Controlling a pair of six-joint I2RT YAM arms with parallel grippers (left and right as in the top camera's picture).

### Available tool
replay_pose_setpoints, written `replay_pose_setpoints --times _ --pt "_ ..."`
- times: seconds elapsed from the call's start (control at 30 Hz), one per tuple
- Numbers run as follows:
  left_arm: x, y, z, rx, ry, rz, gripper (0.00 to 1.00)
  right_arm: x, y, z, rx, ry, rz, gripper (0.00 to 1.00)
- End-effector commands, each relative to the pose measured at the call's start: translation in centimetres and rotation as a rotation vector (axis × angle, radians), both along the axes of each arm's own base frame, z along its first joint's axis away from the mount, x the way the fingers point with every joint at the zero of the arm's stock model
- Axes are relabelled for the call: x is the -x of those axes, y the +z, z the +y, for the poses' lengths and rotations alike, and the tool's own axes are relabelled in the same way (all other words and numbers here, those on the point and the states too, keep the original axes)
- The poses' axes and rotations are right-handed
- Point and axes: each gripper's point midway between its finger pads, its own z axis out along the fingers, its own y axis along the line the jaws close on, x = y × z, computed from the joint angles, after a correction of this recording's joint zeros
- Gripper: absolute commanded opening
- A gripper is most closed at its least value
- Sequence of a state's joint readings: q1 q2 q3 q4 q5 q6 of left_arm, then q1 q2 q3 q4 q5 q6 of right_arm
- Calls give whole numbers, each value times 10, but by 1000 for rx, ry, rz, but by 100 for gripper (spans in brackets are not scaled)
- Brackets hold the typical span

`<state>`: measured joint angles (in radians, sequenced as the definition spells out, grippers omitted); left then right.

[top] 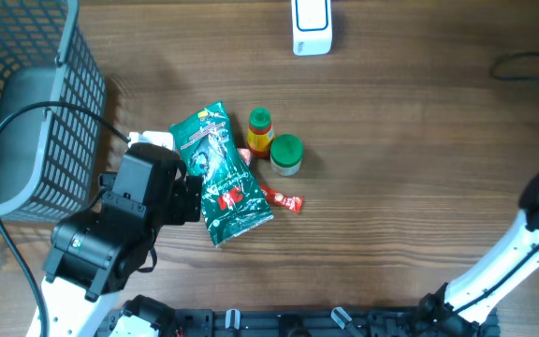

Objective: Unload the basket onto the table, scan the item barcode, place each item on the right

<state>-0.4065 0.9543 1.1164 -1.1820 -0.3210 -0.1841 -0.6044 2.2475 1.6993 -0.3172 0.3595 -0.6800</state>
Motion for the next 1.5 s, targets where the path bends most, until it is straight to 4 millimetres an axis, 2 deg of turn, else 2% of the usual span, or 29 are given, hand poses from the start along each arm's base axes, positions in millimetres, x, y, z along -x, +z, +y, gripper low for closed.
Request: replay_pose_setpoints --times 0.0,0.1,0.17,0.2,0.23,0.27,0.33,0.43,0.47,0.53,0.57,0.6,0.63,0.7,0.77,0.87,0.93,1.0,1.1,1.17,1.2,1.27,1.37,1.47 --pt "-1 1 1 -14 -6 -3 100 29 -1 -23 -106 -107 -102 5" --pt "-1 1 1 -14 -6 -3 100 48 -10 -31 -184 -192 -152 9" --pt "-1 1 1 -14 -6 -3 100 64 -17 -35 -234 -297 -181 34" --pt "-1 1 1 -14 -6 -3 100 70 -20 -36 -259 -348 -199 61" --pt "-1 1 1 -14 -6 -3 100 73 -21 -36 -275 -376 -213 77" --pt "-1 1 1 -14 -6 -3 100 75 -20 -35 -287 -400 -226 100" --pt "-1 1 1 -14 -6 -3 100 69 -7 -29 -319 -423 -283 100" --pt "-1 1 1 -14 -6 -3 100 41 44 -6 -434 -366 -471 99" --pt "-1 1 1 -14 -6 -3 100 31 69 5 -482 -330 -547 100" --pt "-1 1 1 -14 -6 -3 100 7 133 45 -668 -247 -745 100" --pt "-1 1 1 -14 -6 -3 100 0 158 66 -775 -219 -815 100" --pt "-1 1 1 -14 -6 -3 100 -5 176 86 -869 -200 -856 100" --pt "-1 1 1 -14 -6 -3 100 -10 197 115 -996 -179 -888 100" --pt "-1 1 1 -14 -6 -3 100 -13 216 154 -1149 -195 -889 100" --pt "-1 1 1 -14 -6 -3 100 -12 216 196 -1278 -295 -829 100" --pt "-1 1 1 -14 -6 -3 100 -5 192 266 -1474 -551 -636 100" --pt "-1 1 1 -14 -6 -3 100 13 171 314 -1564 -823 -454 100" --pt "-1 1 1 -14 -6 -3 100 31 159 356 -1580 -979 -299 100" --pt "-1 1 1 -14 -6 -3 100 38 157 418 -1571 -907 -153 100" --pt "-1 1 1 -14 -6 -3 100 48 158 473 -1582 -863 -35 100" --pt "-1 1 1 -14 -6 -3 100 54 155 494 -1563 -886 -3 100" --pt "-1 1 1 -14 -6 -3 100 61 148 516 -1518 -944 21 100" --pt "-1 1 1 -14 -6 -3 100 76 132 559 -1464 -1020 110 100" --pt "-1 1 1 -14 -6 -3 100 87 104 585 -1376 -1062 179 100"
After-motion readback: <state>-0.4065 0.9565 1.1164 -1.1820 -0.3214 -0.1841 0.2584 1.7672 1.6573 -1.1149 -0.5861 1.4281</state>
